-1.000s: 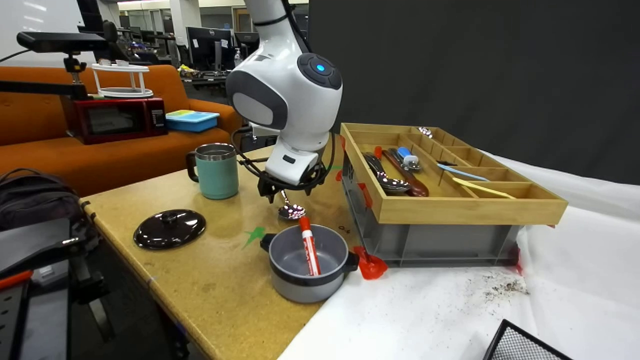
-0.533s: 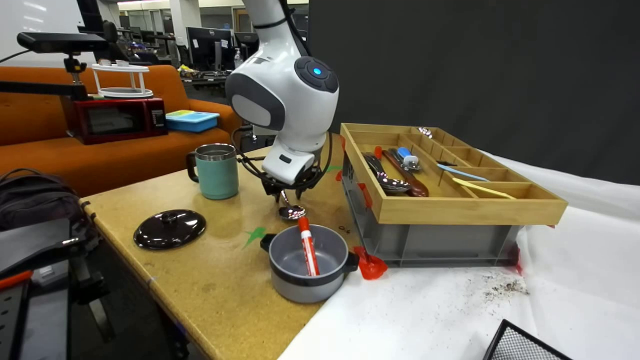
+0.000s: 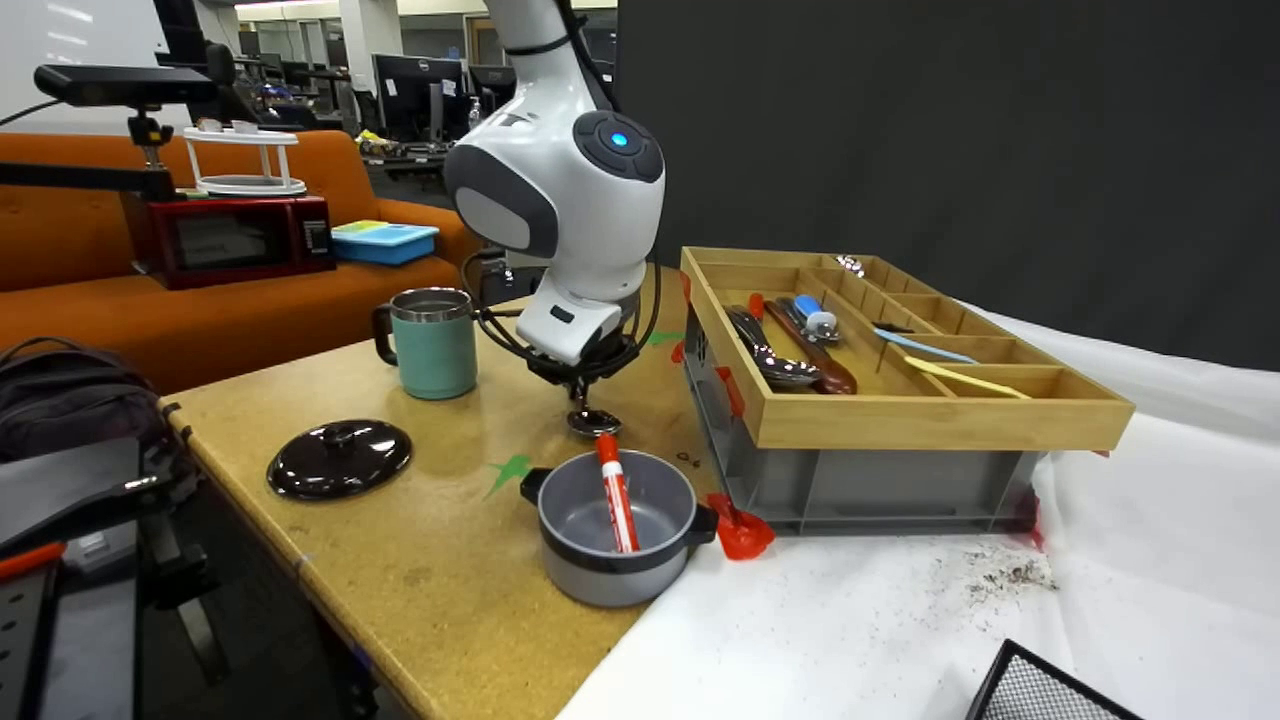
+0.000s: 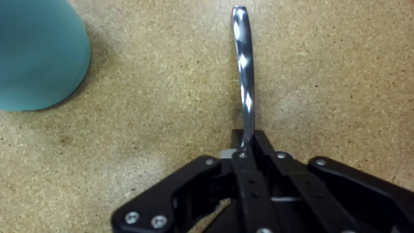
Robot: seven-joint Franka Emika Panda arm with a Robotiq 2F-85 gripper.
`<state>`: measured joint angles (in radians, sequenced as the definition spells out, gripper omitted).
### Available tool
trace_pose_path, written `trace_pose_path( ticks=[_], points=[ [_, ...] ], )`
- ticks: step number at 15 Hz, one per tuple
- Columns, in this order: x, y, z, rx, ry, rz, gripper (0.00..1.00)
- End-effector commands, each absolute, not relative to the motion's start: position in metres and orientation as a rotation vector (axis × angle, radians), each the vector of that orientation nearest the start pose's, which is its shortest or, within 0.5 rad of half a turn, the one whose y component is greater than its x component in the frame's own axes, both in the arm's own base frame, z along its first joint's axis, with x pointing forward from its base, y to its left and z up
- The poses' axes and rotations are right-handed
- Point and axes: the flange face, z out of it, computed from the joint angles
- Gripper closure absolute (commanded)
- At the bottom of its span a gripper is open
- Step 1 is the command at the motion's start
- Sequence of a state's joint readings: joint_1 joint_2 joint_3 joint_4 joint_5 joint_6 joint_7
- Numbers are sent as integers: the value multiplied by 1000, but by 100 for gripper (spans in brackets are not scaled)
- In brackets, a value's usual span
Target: Move the marker from the cup to the bowl and then put the spoon on the table in the cup
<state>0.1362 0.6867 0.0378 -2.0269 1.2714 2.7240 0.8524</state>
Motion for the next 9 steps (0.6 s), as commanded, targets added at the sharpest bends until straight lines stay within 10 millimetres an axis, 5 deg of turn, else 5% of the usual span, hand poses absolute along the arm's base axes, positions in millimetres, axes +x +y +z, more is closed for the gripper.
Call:
trace_pose_path(
  ticks=[1,9],
  points=[
    [561,77,91,-1575,2145,390,98],
    [564,106,107,-1509,2024,511,98]
  ],
)
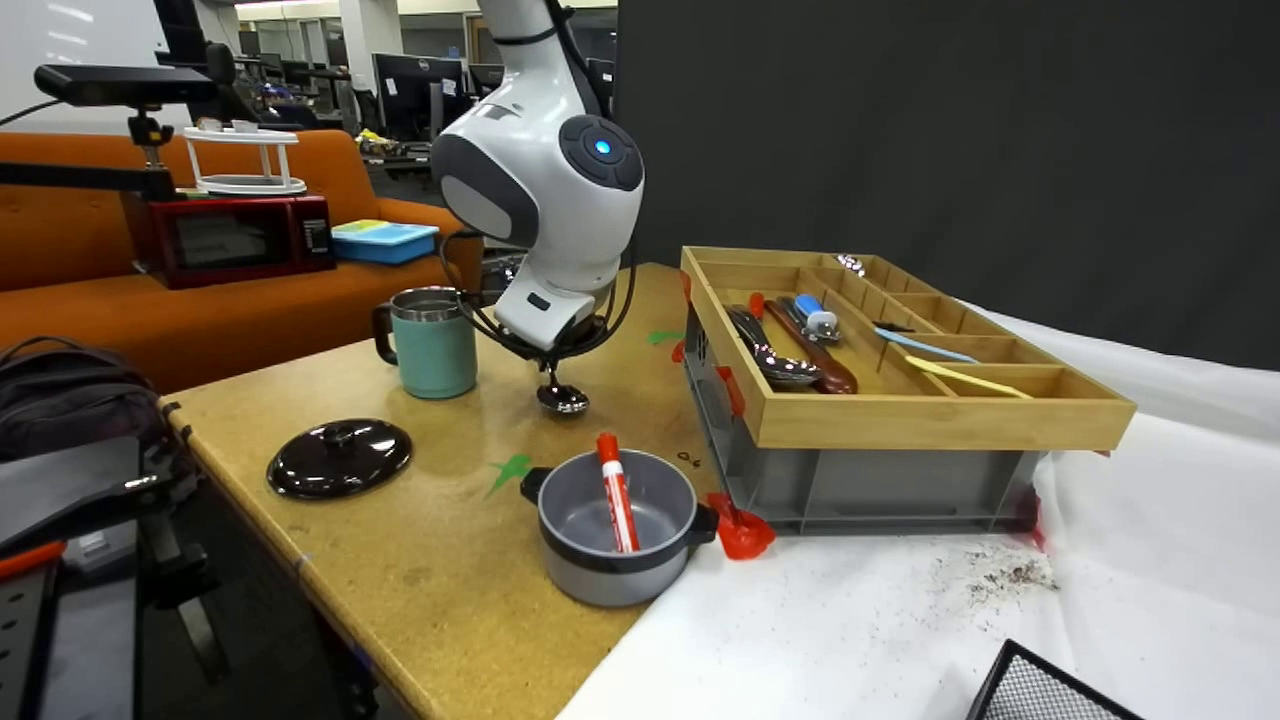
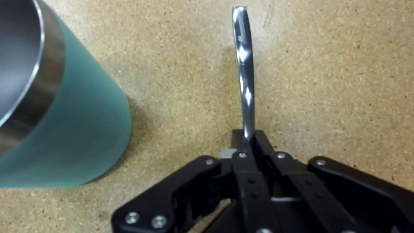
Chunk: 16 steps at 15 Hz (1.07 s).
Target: Move the marker from the cup to the bowl and then put the spoon on the table in the cup
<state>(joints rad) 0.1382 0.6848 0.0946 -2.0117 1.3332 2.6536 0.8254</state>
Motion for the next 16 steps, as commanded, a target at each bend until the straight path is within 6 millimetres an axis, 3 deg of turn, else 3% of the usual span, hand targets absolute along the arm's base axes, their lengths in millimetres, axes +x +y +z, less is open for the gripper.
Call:
trace_pose_path(
  ticks=[1,3,8,11,16],
  points=[
    [567,106,110,-1492,2018,499,98],
    [570,103,123,-1454,1994,488,98],
    [567,98,179,-1375,1883,478,98],
    [558,94,208,-1348,1846,471,98],
    [532,81,234,-1342,1794,504,98]
  ],
)
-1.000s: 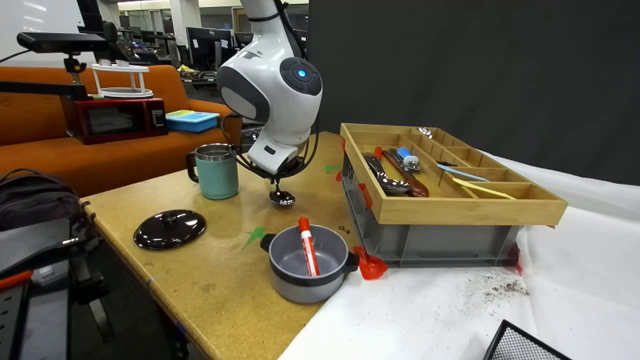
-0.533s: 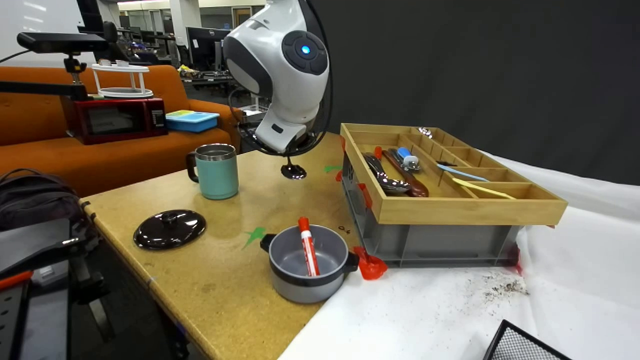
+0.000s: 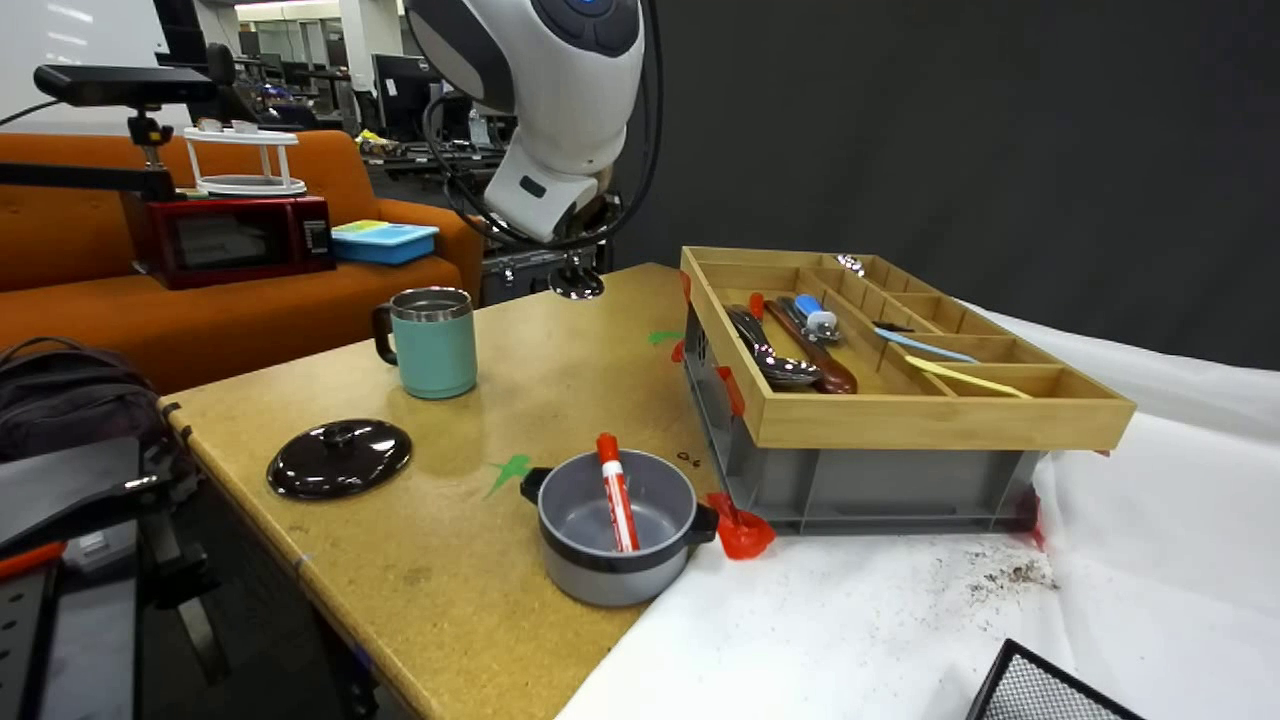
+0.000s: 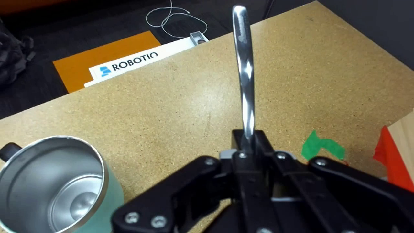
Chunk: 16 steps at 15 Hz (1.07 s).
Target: Move the marker from the cup to the bowl and then put the spoon on the table in the cup
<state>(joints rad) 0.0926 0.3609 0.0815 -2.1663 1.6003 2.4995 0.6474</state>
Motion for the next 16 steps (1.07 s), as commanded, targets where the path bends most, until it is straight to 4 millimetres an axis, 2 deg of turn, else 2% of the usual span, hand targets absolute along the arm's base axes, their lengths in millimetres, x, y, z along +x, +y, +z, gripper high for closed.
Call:
trace_pose_path(
  ticks=[1,2,3,5,11,12,13,16],
  points=[
    [527,79,237,-1356,1777,508,98],
    [522,77,238,-1378,1760,499,98],
    [534,82,230,-1370,1813,494,91],
    [526,78,232,-1383,1796,495,91],
    [525,79,233,-1386,1791,498,91],
    [525,79,233,-1386,1791,498,98],
    [525,78,234,-1382,1786,509,98],
    [520,78,247,-1341,1739,579,98]
  ],
)
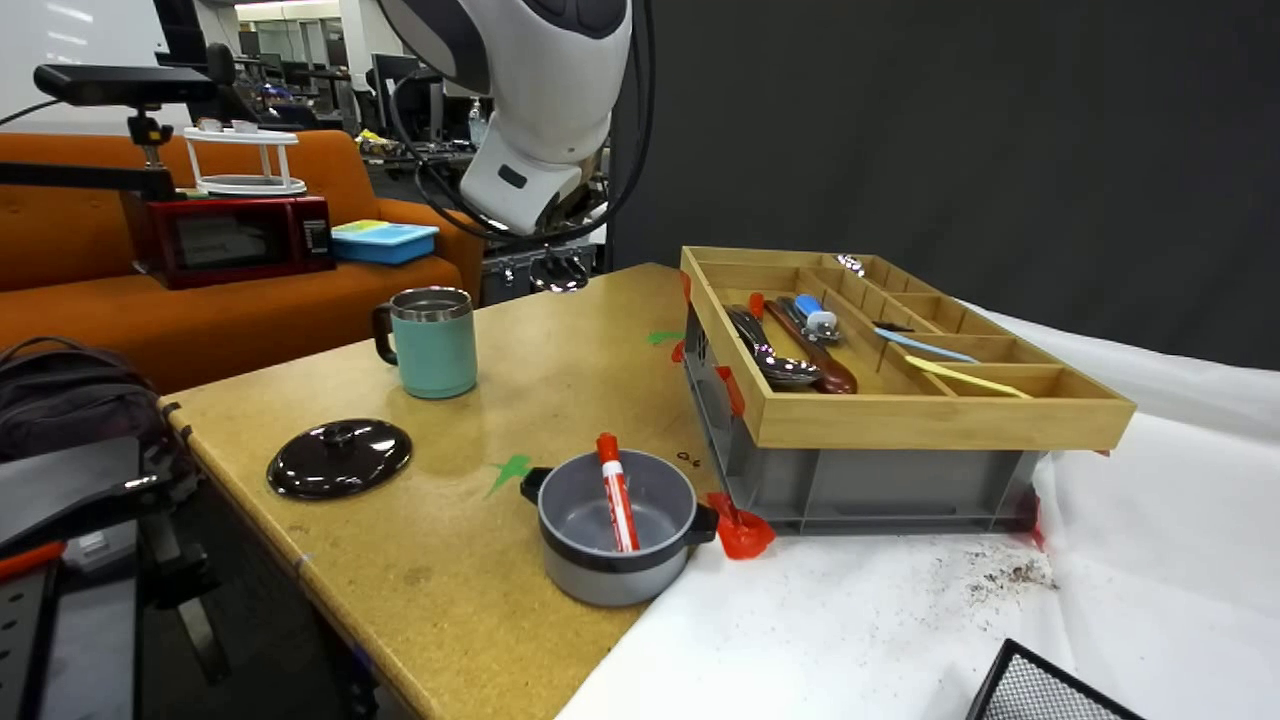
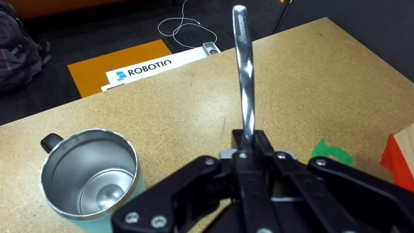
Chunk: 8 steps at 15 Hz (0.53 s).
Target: Move the marker from the cup to the bowl and then put the spoon on the table in the cup
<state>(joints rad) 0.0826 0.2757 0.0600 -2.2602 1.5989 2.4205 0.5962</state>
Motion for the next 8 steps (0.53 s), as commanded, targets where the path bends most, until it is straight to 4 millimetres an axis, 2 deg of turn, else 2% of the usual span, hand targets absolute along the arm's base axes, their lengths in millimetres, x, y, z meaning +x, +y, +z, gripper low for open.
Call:
trace_pose_path(
  ticks=[1,5,8],
  points=[
    [519,80,252,-1328,1717,606,98],
    [507,91,266,-1301,1622,731,98],
    [487,113,255,-1335,1558,862,98]
  ],
)
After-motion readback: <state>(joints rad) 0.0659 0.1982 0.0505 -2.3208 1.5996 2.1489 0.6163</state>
